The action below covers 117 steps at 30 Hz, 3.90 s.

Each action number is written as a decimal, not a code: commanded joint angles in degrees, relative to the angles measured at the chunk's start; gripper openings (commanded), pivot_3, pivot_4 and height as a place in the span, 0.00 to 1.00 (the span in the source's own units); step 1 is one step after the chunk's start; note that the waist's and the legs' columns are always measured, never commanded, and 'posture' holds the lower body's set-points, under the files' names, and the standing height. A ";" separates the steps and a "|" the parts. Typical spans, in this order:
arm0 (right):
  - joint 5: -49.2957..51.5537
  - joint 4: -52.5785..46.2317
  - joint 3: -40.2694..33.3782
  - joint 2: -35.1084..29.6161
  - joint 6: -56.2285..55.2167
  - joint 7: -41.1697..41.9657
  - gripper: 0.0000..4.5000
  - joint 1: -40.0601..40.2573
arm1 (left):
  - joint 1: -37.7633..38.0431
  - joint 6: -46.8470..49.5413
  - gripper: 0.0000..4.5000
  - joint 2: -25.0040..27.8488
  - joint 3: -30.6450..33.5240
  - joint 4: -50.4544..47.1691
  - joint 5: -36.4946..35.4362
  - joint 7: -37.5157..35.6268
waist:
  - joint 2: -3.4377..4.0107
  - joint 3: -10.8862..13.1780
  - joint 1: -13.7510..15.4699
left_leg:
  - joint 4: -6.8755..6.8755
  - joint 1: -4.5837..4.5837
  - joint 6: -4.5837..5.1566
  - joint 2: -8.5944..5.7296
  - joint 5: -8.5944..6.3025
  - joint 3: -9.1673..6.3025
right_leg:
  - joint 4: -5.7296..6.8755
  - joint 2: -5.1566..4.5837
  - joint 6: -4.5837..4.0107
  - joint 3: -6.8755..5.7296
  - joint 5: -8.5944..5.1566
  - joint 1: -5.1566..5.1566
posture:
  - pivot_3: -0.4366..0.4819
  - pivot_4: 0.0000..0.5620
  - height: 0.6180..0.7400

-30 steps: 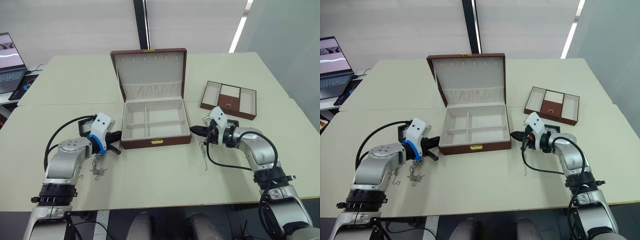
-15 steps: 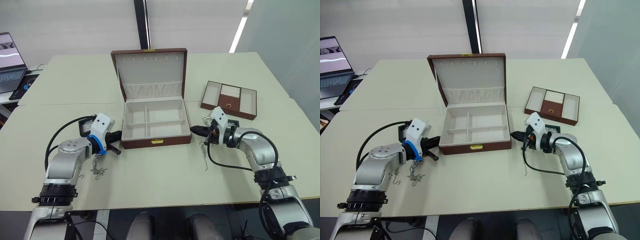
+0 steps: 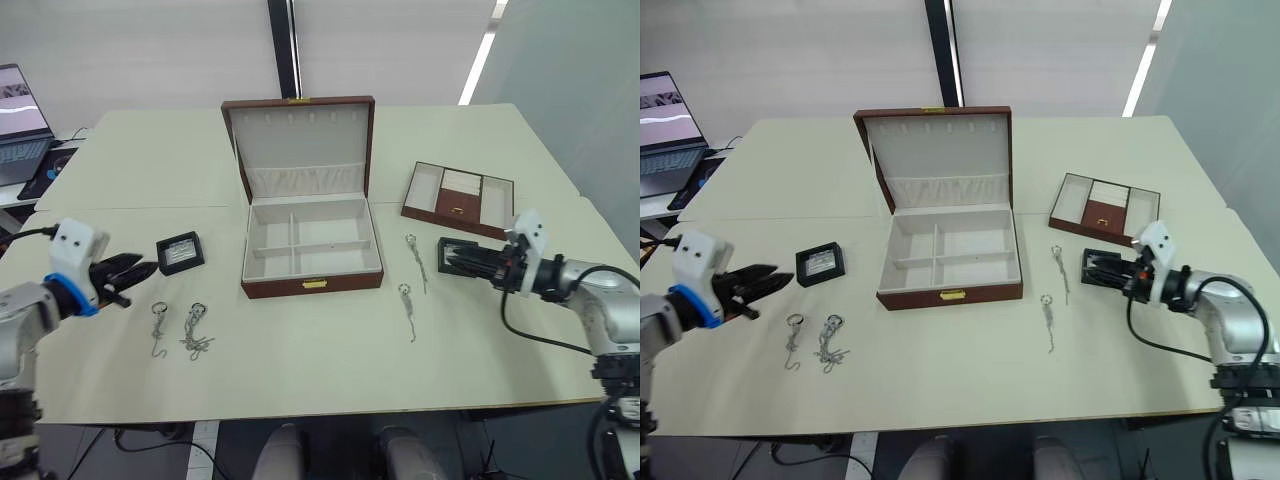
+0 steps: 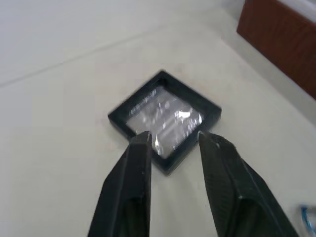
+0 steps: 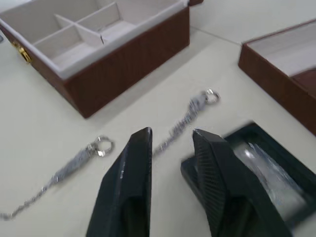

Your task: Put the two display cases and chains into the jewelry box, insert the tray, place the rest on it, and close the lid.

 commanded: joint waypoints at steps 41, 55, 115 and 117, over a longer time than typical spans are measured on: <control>4.17 -0.48 -5.39 -10.81 -1.91 8.08 0.99 5.14 | 13.10 -4.69 1.00 4.08 15.88 1.95 -1.59 -1.16 | 0.01 0.01 0.00 | -0.09 0.27 0.02 0.00 0.00 0.06 | 0.09 -0.02 -0.01 0.04 0.00 0.19 | 0.48 0.27 1.00; 15.67 -28.63 7.07 5.55 6.80 0.99 0.99 -2.78 | 19.25 -3.45 1.00 -20.41 16.09 -19.76 -8.06 13.17 | -0.13 -0.07 0.24 | -0.04 0.27 0.01 0.02 0.00 -0.05 | 0.07 0.00 0.00 -0.02 0.00 0.27 | 0.48 0.27 1.00; 3.97 -18.59 15.60 11.88 -10.45 3.19 1.00 -0.53 | 19.59 -12.58 0.00 -31.98 2.27 -16.41 -3.59 24.98 | -0.46 -0.25 0.29 | -0.07 0.64 0.01 -0.04 0.00 -0.17 | -0.12 -0.03 0.01 -0.13 0.01 0.82 | 0.48 0.27 1.00; 4.19 -18.97 15.55 12.01 -10.11 3.02 1.00 -0.76 | 19.42 -12.61 0.00 -32.09 2.22 -16.86 -3.72 25.28 | -0.46 -0.25 0.29 | -0.07 0.64 0.01 -0.04 0.00 -0.18 | -0.12 -0.03 0.01 -0.14 0.01 0.82 | 0.48 0.27 1.00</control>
